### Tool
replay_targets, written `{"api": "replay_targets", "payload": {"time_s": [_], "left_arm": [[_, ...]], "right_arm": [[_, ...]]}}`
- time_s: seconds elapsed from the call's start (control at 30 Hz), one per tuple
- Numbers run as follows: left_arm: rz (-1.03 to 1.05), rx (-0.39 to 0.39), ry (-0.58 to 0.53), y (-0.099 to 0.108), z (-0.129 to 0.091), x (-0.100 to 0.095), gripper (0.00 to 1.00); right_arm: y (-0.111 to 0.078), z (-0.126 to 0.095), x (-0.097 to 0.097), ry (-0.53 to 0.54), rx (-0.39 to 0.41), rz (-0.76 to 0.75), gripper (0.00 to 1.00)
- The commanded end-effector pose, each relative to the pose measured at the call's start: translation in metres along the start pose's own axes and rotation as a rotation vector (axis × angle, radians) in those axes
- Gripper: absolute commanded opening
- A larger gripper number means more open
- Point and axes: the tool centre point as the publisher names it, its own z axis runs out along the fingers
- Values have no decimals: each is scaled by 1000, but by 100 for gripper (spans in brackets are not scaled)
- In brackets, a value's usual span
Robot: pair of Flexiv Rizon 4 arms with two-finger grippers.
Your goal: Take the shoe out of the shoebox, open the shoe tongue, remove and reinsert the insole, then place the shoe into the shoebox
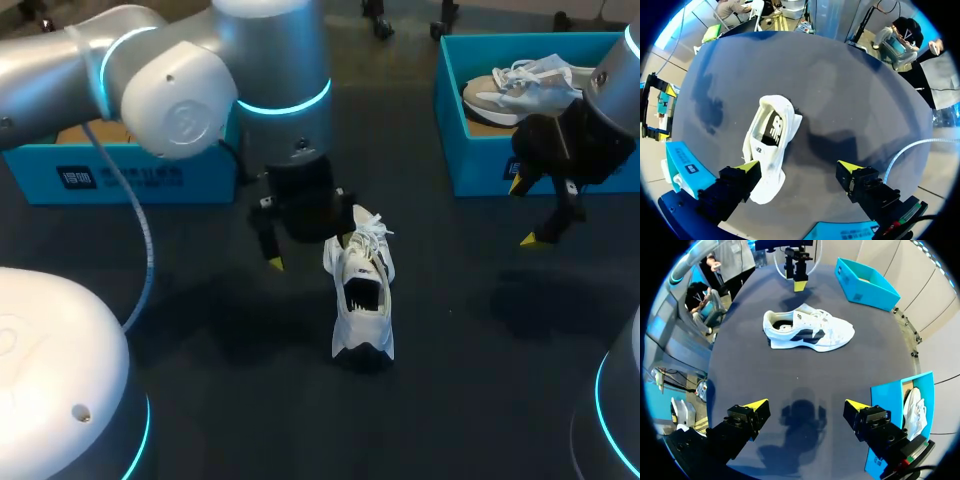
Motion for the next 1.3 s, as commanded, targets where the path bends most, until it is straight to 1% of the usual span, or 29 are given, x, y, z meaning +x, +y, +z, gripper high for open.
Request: {"api": "replay_targets", "payload": {"time_s": [0.03,0.27,0.3,0.33,0.37,0.4,0.43,0.47,0.5,0.53,0.57,0.6,0.63,0.67,0.7,0.77,0.83,0.87,0.93,0.97,1.0,1.07,1.13,1.2,1.23,1.27,1.3], "left_arm": [[1,-2,-20,-1,1,5,100],[1,-2,-20,-1,1,5,100],[-55,-2,-8,-6,0,2,100],[-96,-44,-22,-10,0,0,100],[-162,-54,-29,-16,0,-3,100],[-205,-63,9,-19,-1,-7,100],[-251,-103,-12,-21,-1,-9,100],[-305,-101,3,-24,-1,-12,100],[-350,-131,-3,-25,-1,-15,100],[-396,-139,-18,-27,-2,-14,100],[-437,-162,-15,-29,-2,-16,100],[-453,-155,-33,-31,-2,-16,100],[-490,-142,-10,-33,-3,-16,100],[-533,-150,-34,-35,-3,-16,100],[-565,-129,-11,-36,-2,-16,100],[-637,-123,-50,-38,-1,-15,100],[-678,-89,-59,-41,1,-13,100],[-704,-108,-74,-43,2,-12,100],[-748,-91,-92,-49,2,-10,100],[-767,-68,-105,-51,1,-9,100],[-802,-67,-108,-53,0,-9,100],[-833,-17,-100,-57,0,-7,100],[-879,-17,-115,-60,3,-7,100],[-927,-7,-94,-64,7,-8,100],[-935,-14,-100,-67,10,-7,100],[-940,-28,-80,-70,13,-8,100],[-979,-24,-50,-72,17,-9,100]], "right_arm": [[0,1,1,-2,1,0,100],[0,1,1,-2,1,0,100],[0,1,1,-2,1,0,100],[0,1,1,-2,1,0,100],[0,1,1,-2,1,0,100],[0,1,1,-2,1,0,100],[0,1,1,-2,1,0,100],[0,1,1,-2,1,0,100],[0,1,1,-2,1,0,100],[0,1,1,-2,1,0,100],[0,1,1,-2,1,0,100],[0,1,1,-2,1,0,100],[0,1,1,-2,1,0,100],[0,1,1,-2,1,0,100],[0,1,1,-2,1,0,100],[0,1,1,-2,1,0,100],[0,1,1,-2,1,0,100],[0,1,1,-2,1,0,100],[0,1,1,-2,1,0,100],[0,1,1,-2,1,0,100],[0,1,1,-2,1,0,100],[0,1,1,-2,1,0,100],[0,1,1,-2,1,0,100],[0,1,1,-2,1,0,100],[0,1,1,-2,1,0,100],[0,1,1,-2,1,0,100],[0,1,1,-2,1,0,100]]}}
